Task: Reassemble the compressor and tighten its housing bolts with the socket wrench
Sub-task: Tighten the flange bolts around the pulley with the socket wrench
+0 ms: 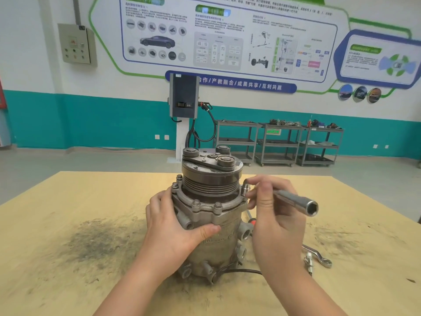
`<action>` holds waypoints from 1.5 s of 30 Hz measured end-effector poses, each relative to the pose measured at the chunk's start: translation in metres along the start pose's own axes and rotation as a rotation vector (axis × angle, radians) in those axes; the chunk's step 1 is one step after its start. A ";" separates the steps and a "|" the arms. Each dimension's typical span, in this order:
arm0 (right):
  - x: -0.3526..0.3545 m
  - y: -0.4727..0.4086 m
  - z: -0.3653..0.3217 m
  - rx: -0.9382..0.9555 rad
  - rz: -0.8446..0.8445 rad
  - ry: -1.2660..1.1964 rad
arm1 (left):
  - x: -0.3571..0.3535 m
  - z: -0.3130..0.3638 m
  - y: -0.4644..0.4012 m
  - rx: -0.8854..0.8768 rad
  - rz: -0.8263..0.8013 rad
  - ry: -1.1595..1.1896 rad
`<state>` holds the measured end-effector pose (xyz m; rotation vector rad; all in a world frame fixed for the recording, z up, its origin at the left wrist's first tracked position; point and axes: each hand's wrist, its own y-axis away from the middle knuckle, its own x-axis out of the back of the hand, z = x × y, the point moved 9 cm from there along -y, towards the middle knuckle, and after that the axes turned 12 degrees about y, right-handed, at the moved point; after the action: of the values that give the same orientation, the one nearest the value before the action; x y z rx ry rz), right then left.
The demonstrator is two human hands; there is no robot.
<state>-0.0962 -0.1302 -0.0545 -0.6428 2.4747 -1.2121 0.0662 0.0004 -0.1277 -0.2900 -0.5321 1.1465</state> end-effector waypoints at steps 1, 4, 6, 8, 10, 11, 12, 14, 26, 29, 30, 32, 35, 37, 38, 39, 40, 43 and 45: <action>0.000 -0.003 -0.003 0.019 -0.025 0.025 | 0.000 0.000 0.000 0.006 -0.004 0.003; 0.017 -0.022 0.004 -0.081 0.039 -0.099 | -0.002 0.001 0.002 -0.006 -0.020 0.016; 0.029 -0.035 0.026 -0.275 0.125 -0.304 | -0.003 0.000 0.002 -0.010 -0.026 0.018; 0.030 -0.043 0.051 -0.470 0.145 -0.419 | -0.003 0.000 0.001 -0.014 -0.025 0.014; 0.024 -0.043 0.072 -0.616 0.119 -0.466 | -0.002 0.000 0.001 -0.023 -0.024 0.009; 0.019 -0.043 0.080 -0.665 0.100 -0.487 | -0.002 -0.001 0.000 -0.025 -0.024 0.005; 0.015 -0.043 0.086 -0.704 0.081 -0.513 | -0.002 -0.001 0.000 -0.027 -0.024 0.000; 0.007 -0.043 0.096 -0.772 0.039 -0.571 | -0.003 -0.001 0.000 -0.033 -0.025 -0.006; -0.042 -0.065 0.112 -0.946 -0.502 -0.481 | 0.000 -0.001 -0.001 -0.064 0.024 -0.039; -0.046 -0.061 0.115 -0.961 -0.469 -0.545 | 0.001 -0.001 -0.001 -0.069 0.037 -0.039; -0.046 -0.058 0.114 -0.959 -0.433 -0.615 | 0.001 0.000 -0.001 -0.074 0.044 -0.043; -0.042 -0.055 0.109 -0.918 -0.362 -0.737 | 0.003 0.002 -0.001 -0.087 0.056 -0.057; -0.023 -0.052 0.102 -0.808 -0.219 -0.776 | 0.003 0.004 0.001 -0.093 0.056 -0.059; -0.006 -0.047 0.093 -0.697 -0.127 -0.722 | 0.003 0.004 0.002 -0.094 0.062 -0.052; 0.001 -0.044 0.087 -0.622 -0.088 -0.672 | 0.003 0.004 0.003 -0.092 0.062 -0.046; 0.009 -0.041 0.079 -0.534 -0.049 -0.608 | 0.003 0.004 0.003 -0.089 0.061 -0.040; 0.016 -0.036 0.070 -0.441 -0.007 -0.528 | 0.002 0.004 0.003 -0.085 0.059 -0.035; 0.020 -0.017 0.035 -0.151 0.101 -0.235 | 0.002 0.004 0.003 -0.077 0.057 -0.037; 0.007 -0.005 0.016 -0.009 0.110 -0.113 | 0.002 0.004 0.003 -0.073 0.058 -0.034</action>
<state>-0.0936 -0.1473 -0.0611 -0.5531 2.3896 -1.0940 0.0619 0.0034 -0.1249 -0.3515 -0.6000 1.1917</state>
